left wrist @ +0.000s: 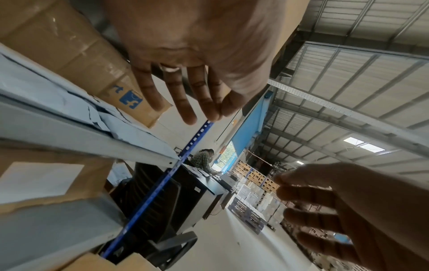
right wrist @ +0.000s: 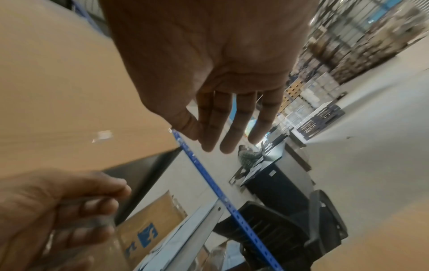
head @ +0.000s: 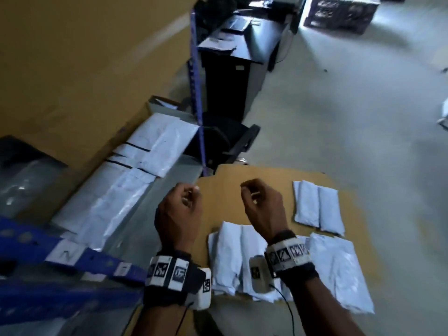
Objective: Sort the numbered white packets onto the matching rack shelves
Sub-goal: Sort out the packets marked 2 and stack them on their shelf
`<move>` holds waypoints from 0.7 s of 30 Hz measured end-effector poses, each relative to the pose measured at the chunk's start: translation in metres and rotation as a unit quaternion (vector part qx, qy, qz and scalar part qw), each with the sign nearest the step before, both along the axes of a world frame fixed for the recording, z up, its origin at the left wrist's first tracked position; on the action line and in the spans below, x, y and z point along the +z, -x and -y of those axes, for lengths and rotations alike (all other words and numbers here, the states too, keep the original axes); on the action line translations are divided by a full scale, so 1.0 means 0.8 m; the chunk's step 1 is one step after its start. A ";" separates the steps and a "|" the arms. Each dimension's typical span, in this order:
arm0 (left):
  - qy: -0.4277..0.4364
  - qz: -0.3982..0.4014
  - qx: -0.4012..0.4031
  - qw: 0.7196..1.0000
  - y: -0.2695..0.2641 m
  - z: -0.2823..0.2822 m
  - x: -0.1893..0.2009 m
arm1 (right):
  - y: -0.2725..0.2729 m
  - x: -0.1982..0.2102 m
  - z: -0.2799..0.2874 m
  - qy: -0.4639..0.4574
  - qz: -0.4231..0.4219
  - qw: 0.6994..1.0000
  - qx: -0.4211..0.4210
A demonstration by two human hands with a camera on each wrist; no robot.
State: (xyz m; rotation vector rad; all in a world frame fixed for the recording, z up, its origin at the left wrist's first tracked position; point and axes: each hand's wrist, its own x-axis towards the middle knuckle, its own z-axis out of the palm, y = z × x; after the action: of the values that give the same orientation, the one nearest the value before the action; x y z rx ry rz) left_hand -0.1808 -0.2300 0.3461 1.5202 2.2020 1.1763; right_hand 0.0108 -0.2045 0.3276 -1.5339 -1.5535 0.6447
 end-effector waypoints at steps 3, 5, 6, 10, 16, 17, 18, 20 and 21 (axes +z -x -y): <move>0.012 0.028 -0.042 0.999 -0.062 0.038 -0.002 | -0.064 -0.002 0.071 0.036 -0.034 0.999 -0.006; 0.017 0.037 -0.070 0.997 -0.107 0.066 -0.009 | -0.109 -0.006 0.116 0.058 -0.051 0.997 -0.007; 0.028 0.039 -0.079 0.996 -0.129 0.081 -0.015 | -0.132 -0.008 0.137 0.070 -0.053 0.996 -0.006; 0.060 0.058 -0.103 0.991 -0.215 0.131 -0.035 | -0.234 -0.023 0.196 0.106 -0.043 0.993 -0.013; 0.076 0.040 -0.079 0.993 -0.324 0.179 -0.026 | -0.367 -0.033 0.227 0.115 -0.037 0.990 -0.075; 0.083 0.040 -0.079 0.993 -0.340 0.186 -0.026 | -0.385 -0.034 0.233 0.121 -0.041 0.988 -0.084; 0.089 0.042 -0.082 0.992 -0.355 0.192 -0.026 | -0.401 -0.036 0.240 0.125 -0.046 0.987 -0.093; 0.098 0.032 -0.093 0.990 -0.380 0.197 -0.026 | -0.427 -0.039 0.250 0.133 -0.056 0.983 -0.111; 0.101 0.022 -0.098 0.990 -0.390 0.197 -0.026 | -0.437 -0.042 0.252 0.137 -0.061 0.982 -0.118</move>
State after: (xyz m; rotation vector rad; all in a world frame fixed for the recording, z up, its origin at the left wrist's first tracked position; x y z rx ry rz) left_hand 0.1314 -0.3878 0.3255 1.5664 2.0187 0.8899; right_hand 0.3608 -0.4063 0.2939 -1.8146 -1.2043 0.8236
